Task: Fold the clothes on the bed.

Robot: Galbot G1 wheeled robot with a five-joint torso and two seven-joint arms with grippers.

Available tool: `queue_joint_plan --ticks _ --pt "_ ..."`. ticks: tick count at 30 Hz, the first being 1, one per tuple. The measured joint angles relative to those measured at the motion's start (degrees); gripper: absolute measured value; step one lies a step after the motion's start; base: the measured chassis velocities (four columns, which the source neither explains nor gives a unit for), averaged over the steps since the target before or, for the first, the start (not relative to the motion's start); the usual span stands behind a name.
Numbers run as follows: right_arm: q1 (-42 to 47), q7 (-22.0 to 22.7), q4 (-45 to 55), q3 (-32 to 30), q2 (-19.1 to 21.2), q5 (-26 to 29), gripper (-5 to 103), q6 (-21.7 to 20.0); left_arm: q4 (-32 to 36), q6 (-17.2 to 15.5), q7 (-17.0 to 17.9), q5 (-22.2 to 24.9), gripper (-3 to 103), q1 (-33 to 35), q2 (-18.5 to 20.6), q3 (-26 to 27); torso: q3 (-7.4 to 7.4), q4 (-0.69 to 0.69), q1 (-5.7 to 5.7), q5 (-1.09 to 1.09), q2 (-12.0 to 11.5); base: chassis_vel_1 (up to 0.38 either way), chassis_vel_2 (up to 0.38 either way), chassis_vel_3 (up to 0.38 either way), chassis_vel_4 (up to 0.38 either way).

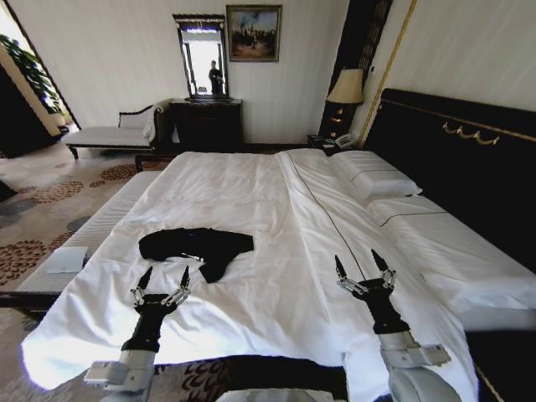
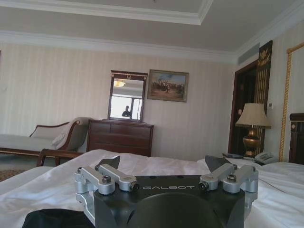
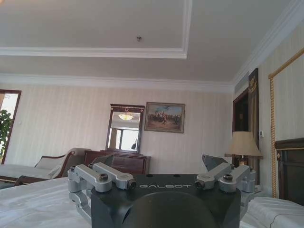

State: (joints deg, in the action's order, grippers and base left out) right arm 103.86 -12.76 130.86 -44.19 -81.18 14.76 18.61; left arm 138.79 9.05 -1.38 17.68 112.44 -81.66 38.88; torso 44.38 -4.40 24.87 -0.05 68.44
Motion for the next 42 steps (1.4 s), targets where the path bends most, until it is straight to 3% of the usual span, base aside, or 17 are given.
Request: queue_joint_plan --ticks 42 --pt "-1.58 -1.31 -2.27 0.91 0.18 0.09 100 1.48 -1.82 -0.41 0.14 0.95 100 -1.55 0.37 0.9 0.0 0.0 0.0 0.01 0.0 0.007 0.021 -0.004 -0.021"
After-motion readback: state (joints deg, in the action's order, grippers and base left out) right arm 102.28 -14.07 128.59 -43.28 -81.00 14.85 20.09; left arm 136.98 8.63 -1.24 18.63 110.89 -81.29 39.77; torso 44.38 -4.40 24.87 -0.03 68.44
